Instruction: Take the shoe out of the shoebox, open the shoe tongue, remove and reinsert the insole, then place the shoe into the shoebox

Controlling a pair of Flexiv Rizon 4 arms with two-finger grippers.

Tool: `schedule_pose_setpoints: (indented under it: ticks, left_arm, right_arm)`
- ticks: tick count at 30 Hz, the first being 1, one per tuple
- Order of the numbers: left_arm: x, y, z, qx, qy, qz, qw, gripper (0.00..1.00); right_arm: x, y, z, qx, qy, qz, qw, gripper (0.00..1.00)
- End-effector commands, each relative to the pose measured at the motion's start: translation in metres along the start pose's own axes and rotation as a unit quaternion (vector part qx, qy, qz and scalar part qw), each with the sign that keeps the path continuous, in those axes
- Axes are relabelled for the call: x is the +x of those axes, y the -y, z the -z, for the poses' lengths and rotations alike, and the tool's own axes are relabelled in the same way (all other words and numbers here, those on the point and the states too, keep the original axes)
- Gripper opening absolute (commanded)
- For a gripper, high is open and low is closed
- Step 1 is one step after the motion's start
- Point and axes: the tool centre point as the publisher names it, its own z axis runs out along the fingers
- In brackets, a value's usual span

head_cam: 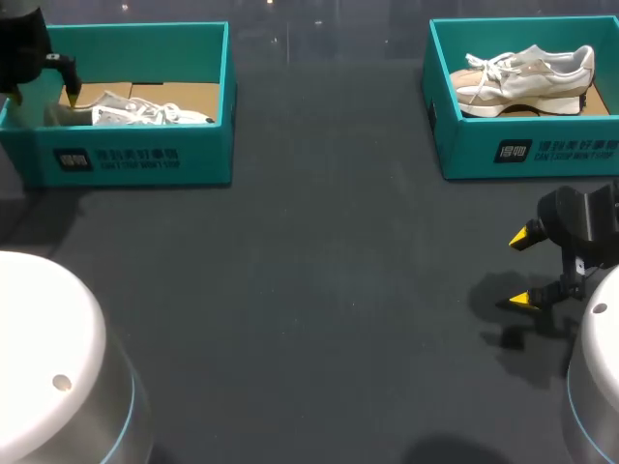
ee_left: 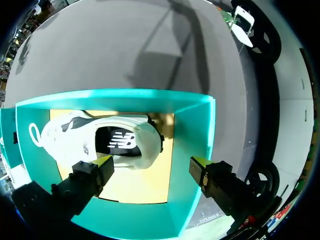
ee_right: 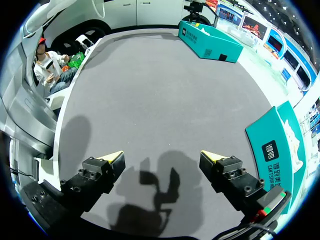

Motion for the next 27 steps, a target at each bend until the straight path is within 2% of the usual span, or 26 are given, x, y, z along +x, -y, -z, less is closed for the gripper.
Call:
schedule_pose_setpoints:
  ticks: [1,15,27]
  left_arm:
    - [0.0,0.003,0.015,-0.007,0.005,0.003,1.0,1.0]
    - [0.003,0.008,0.077,-0.016,0.02,0.014,1.0,1.0]
    - [0.005,0.027,0.106,-0.01,0.027,0.006,1.0,1.0]
  right_arm:
    - [0.002,0.0,0.001,0.001,0.001,0.0,1.0,1.0]
    - [0.002,0.0,0.001,0.001,0.001,0.0,1.0,1.0]
    - [0.002,0.0,0.001,0.001,0.001,0.0,1.0,1.0]
